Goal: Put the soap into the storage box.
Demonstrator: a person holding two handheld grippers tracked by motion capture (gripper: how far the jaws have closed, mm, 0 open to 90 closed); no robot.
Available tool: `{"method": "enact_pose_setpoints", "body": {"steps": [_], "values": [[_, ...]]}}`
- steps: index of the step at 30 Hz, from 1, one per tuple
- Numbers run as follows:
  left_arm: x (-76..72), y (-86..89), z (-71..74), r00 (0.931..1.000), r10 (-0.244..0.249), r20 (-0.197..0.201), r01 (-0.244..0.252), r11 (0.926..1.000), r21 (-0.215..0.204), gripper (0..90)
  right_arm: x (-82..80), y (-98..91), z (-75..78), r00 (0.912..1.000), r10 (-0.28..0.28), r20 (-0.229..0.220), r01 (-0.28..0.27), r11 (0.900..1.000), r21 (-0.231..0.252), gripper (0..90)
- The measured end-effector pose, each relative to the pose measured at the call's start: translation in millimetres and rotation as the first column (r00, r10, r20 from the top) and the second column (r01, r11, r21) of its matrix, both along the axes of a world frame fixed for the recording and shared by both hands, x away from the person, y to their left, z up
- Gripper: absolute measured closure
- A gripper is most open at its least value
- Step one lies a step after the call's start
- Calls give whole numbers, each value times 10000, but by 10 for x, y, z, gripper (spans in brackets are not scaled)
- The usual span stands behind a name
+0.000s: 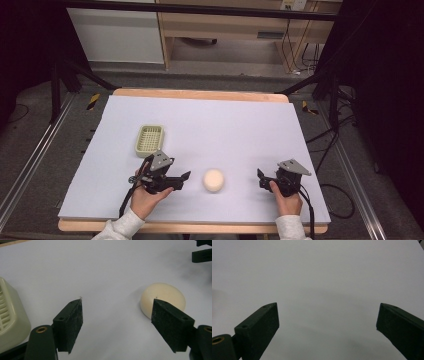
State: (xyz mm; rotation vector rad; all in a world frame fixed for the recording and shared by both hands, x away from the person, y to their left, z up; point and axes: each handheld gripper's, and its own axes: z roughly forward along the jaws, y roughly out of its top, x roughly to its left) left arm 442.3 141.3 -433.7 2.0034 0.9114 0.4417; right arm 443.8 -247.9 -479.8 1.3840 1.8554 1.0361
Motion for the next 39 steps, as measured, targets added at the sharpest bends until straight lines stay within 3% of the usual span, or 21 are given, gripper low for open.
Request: {"method": "enact_pose_setpoints", "body": {"steps": [39], "values": [[83, -576, -51, 9936, -1084, -328, 1091, 9938, 202, 233, 4, 13, 6, 10000, 68, -62, -68, 10000, 53, 48]]}}
